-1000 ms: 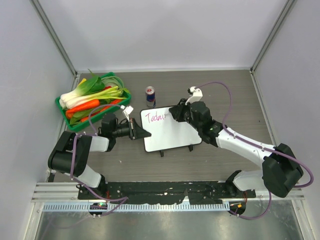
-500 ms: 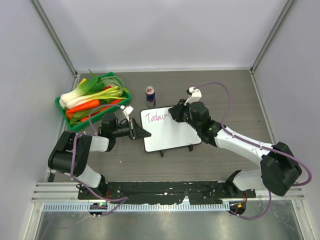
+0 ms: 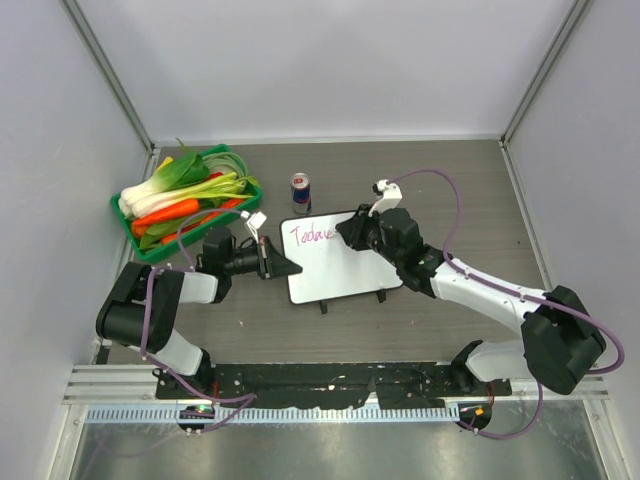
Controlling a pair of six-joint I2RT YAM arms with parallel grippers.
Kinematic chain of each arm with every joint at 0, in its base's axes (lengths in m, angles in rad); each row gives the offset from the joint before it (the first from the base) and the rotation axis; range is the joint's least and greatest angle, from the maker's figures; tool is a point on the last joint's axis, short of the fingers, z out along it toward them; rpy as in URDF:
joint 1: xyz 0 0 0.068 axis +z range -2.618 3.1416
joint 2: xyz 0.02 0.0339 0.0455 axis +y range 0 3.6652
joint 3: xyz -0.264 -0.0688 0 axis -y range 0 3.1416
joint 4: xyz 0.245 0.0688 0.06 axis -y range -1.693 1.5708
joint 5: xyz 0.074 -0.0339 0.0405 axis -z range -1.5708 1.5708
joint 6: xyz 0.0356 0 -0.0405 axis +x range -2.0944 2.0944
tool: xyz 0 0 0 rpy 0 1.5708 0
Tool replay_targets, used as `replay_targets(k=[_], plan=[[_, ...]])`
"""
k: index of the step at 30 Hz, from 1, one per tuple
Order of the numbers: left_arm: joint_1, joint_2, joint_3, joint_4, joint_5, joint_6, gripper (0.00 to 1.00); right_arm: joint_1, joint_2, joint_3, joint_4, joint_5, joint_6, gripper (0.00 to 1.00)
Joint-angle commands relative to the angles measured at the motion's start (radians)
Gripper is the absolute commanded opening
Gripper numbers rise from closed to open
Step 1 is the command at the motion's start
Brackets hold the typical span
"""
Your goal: Write a sentence on the whiteboard
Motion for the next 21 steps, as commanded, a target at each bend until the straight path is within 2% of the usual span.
replay_targets(k=[1,21], plan=[[0.001,0.021,0.006,-0.051,-0.067,0.03,0.0,-0.004,-0.01,-0.025,-0.024,-0.003,-0.004,0.01],[0.003,0.021,0.006,-0.051,-0.067,0.03,0.0,0.002,-0.032,-0.019,0.002,-0.156,0.009,0.01]])
